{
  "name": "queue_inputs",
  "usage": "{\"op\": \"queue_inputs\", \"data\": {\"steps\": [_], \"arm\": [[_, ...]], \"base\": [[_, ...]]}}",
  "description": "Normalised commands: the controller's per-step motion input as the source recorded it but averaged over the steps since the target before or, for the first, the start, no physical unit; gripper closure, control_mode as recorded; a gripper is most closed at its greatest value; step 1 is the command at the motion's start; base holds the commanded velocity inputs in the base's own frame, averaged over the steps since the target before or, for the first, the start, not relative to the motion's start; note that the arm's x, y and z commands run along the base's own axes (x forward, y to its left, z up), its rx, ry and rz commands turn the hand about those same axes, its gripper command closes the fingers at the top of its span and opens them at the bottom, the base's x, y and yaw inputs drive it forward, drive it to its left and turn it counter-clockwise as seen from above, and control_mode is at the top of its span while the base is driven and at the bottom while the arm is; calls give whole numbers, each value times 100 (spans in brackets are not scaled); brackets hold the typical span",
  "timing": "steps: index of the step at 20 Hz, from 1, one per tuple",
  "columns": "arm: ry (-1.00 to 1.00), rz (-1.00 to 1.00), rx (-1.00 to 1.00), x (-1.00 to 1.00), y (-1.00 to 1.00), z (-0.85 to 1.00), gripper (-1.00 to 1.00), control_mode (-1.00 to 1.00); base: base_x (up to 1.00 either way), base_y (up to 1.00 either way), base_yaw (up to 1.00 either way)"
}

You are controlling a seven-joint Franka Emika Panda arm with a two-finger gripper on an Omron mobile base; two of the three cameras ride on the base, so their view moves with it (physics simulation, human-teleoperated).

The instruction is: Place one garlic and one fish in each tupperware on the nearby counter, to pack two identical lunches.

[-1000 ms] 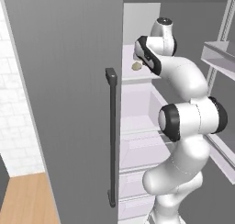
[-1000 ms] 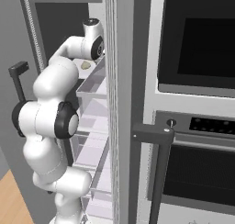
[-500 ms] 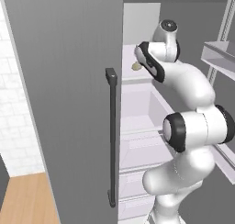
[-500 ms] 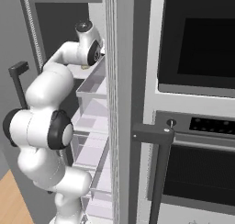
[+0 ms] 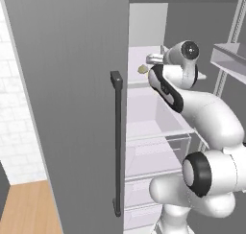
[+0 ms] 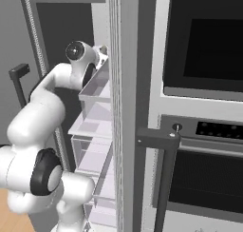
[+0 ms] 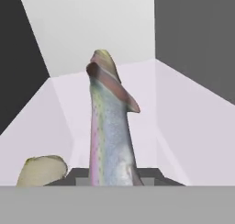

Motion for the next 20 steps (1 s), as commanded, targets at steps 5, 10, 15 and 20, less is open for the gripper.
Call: {"op": "queue_inputs", "data": {"steps": [5,10,15,20], "arm": [[0,3,0,-100,0,6,100,-100],[15,2,-1,-100,24,-3,100,-100],[31,-1,0,-99,25,-6,100,-100],[36,-3,0,-96,0,-1,100,-100]], "base": [[0,0,0],[0,0,0],[0,0,0],[0,0,0]]}}
